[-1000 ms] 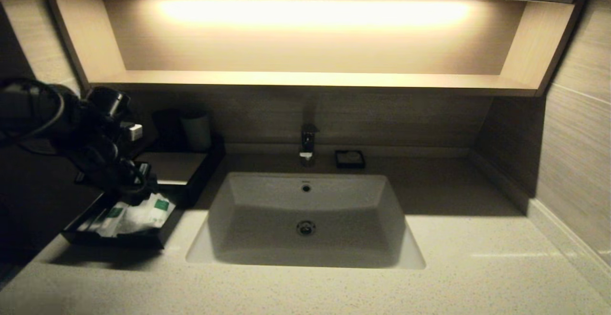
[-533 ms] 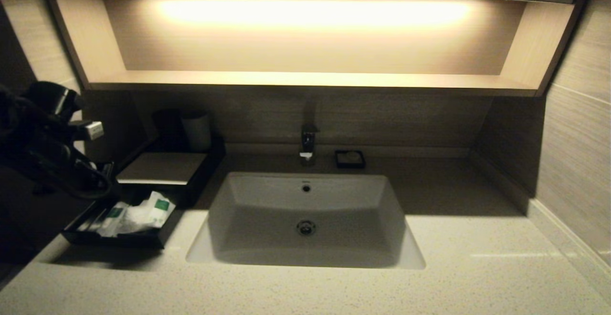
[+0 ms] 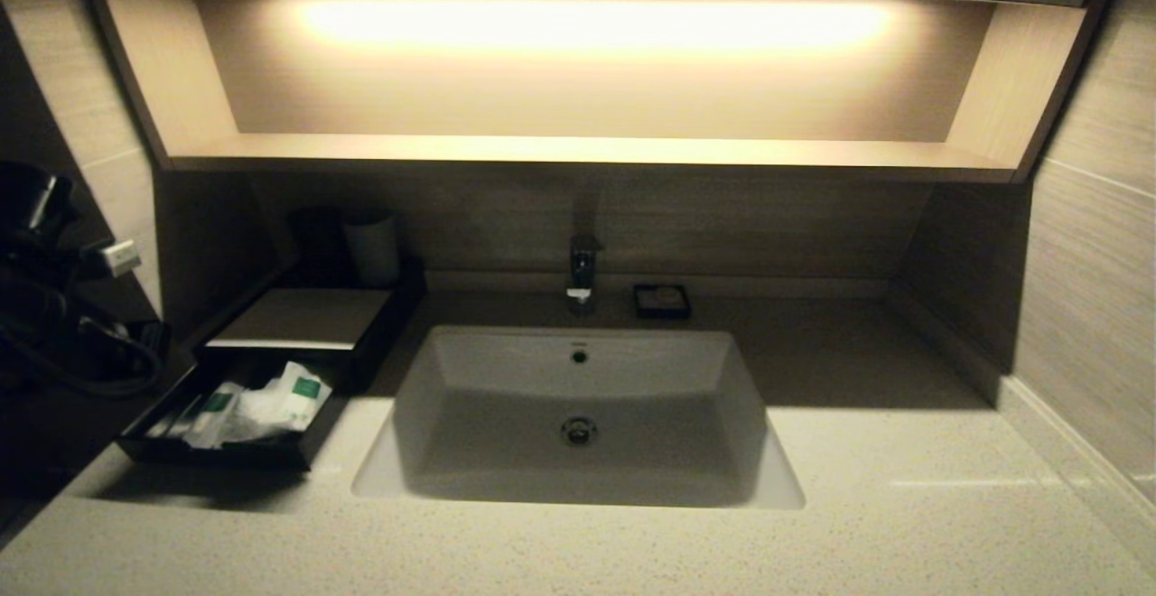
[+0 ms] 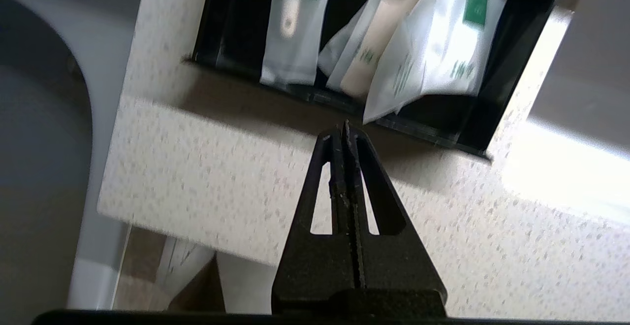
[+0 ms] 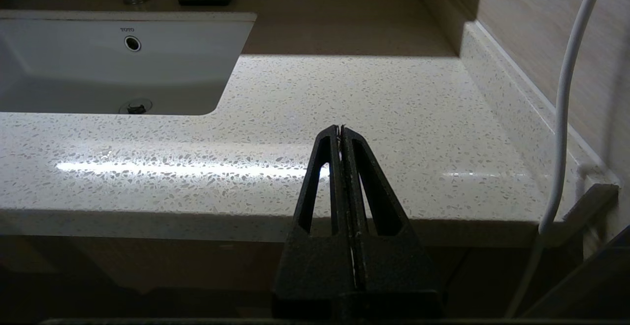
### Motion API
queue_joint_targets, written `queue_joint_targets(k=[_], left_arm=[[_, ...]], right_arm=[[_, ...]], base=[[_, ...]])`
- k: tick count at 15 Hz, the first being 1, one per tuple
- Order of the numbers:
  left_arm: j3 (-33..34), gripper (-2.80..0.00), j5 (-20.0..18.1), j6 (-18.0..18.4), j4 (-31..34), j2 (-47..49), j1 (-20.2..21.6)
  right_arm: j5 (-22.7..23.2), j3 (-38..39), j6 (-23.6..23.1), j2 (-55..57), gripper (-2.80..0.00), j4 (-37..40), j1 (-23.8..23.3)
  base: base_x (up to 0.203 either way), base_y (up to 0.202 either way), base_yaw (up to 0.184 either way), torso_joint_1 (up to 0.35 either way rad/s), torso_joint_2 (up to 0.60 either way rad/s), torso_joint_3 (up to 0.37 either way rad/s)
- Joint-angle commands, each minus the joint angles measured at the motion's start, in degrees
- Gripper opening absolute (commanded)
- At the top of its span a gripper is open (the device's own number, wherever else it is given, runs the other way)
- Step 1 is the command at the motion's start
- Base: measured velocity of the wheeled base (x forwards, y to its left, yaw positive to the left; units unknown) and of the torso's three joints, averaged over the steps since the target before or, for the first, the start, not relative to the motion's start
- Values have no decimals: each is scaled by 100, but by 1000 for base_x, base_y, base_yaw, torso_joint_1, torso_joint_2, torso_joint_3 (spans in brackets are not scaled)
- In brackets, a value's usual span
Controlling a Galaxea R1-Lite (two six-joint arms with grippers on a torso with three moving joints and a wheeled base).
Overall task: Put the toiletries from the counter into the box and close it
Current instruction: Place the bathroom toiletry into the drawer
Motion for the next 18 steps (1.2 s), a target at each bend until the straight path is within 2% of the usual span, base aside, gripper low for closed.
queue_joint_targets(k=[1, 10, 15, 18], left_arm=[[170, -280, 19, 6, 22, -188, 2], [770, -280, 165, 18, 77, -759, 31], [989, -280, 160, 55, 24, -609, 627], [1139, -280, 159, 135, -14, -290, 756]], right_arm=[[1, 9, -2, 0, -280, -1, 1], [1, 9, -2, 0, -280, -1, 1], [1, 9, -2, 0, -280, -1, 1], [1, 9, -2, 0, -280, -1, 1]], base=[[0, 0, 0, 0, 0, 0], [0, 0, 0, 0, 0, 0], [0, 0, 0, 0, 0, 0], [0, 0, 0, 0, 0, 0]])
